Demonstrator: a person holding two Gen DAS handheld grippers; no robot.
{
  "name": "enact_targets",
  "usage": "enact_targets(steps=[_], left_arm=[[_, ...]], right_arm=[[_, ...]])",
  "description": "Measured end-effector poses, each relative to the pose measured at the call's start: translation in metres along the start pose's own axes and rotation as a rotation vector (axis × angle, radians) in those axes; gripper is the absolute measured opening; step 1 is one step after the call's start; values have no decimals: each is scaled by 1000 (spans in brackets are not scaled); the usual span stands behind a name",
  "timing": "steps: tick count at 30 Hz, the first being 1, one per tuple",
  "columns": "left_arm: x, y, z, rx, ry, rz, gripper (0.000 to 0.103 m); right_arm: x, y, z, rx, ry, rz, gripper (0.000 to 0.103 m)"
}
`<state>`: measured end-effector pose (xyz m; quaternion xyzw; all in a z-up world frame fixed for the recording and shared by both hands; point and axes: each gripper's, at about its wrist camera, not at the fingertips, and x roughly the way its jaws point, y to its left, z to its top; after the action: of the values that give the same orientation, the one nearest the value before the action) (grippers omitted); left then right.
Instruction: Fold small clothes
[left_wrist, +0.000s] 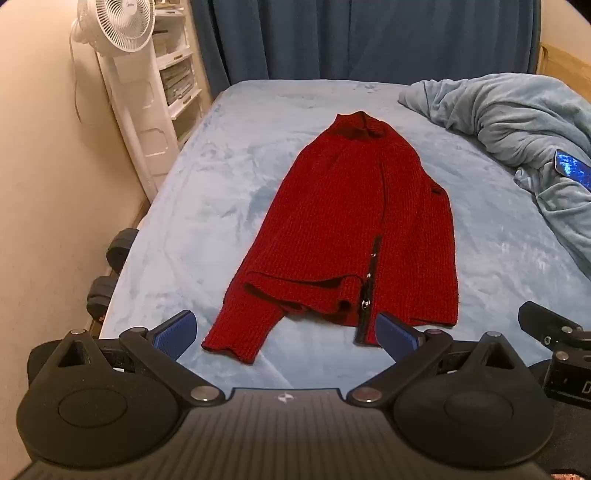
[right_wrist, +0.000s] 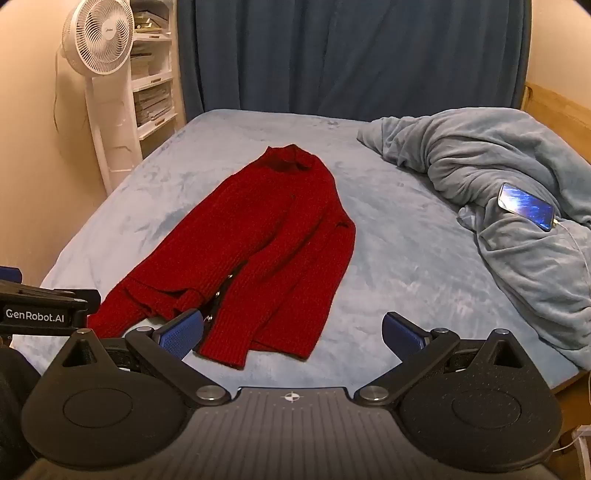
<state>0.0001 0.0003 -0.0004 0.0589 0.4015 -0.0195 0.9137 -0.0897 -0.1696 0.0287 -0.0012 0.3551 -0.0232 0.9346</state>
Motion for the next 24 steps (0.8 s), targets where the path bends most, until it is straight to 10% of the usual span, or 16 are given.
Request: enact_targets(steps=[24], left_arm=[[-2,-2,-1,27,2,31,103]], right_arm=[[-3,1,-2,7,-7,-4,102]])
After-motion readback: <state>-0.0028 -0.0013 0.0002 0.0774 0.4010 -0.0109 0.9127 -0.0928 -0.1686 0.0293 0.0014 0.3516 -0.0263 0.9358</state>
